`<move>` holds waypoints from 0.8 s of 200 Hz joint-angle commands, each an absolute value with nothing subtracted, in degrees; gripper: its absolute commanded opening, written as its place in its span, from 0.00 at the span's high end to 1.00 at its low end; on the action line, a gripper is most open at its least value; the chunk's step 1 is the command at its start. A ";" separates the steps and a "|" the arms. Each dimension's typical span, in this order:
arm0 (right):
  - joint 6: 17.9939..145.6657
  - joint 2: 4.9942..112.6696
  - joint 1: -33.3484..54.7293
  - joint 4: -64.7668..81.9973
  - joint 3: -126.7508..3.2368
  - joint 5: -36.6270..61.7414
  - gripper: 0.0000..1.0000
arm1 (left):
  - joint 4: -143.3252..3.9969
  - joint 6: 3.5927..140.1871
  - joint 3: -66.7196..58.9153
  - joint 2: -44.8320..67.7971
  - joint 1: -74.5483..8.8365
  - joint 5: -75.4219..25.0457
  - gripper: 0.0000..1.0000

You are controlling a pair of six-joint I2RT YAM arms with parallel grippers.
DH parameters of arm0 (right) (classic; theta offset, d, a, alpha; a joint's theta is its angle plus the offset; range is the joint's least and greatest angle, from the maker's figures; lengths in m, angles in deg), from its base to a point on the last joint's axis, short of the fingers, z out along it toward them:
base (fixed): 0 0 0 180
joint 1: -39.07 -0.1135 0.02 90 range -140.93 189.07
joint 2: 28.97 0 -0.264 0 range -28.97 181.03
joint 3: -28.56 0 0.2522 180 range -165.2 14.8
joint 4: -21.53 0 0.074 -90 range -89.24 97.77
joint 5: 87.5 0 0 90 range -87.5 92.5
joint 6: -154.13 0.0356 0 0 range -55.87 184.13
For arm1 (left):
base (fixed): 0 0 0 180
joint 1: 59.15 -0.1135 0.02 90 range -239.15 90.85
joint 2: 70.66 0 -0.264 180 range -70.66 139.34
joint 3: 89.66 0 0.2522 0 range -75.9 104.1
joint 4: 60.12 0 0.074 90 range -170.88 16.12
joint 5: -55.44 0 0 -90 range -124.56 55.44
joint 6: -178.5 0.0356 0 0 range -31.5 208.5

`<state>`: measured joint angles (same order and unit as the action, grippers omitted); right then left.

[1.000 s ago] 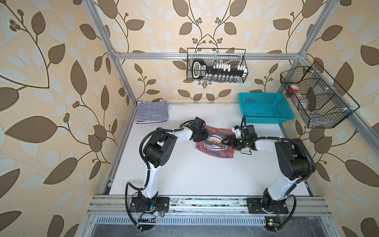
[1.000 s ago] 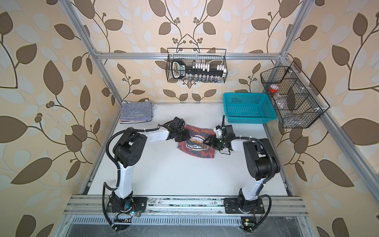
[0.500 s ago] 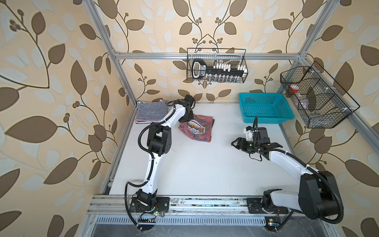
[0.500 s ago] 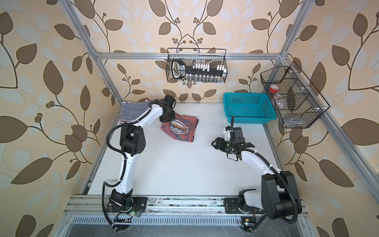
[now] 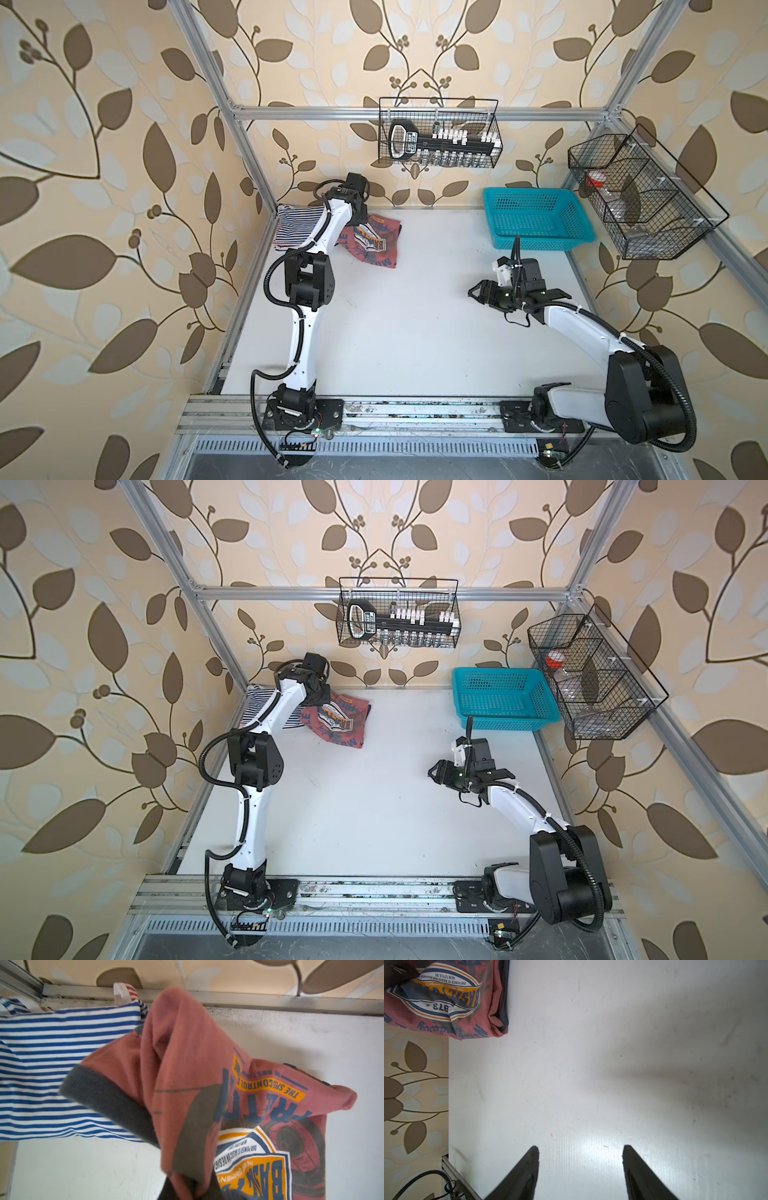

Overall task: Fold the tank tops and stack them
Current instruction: 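Carry the pink bundle with the left gripper onto the striped top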

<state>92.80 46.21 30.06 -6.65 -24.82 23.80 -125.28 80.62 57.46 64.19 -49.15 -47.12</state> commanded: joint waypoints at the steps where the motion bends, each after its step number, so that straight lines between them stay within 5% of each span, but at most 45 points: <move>1: 92.39 47.67 29.06 -7.13 -25.17 23.20 0.36 | -120.89 85.50 60.86 59.16 -50.56 -48.49 1.00; 160: 92.78 53.24 26.29 -5.46 -27.50 23.42 0.36 | -113.87 87.07 51.76 50.12 -61.90 -45.13 1.00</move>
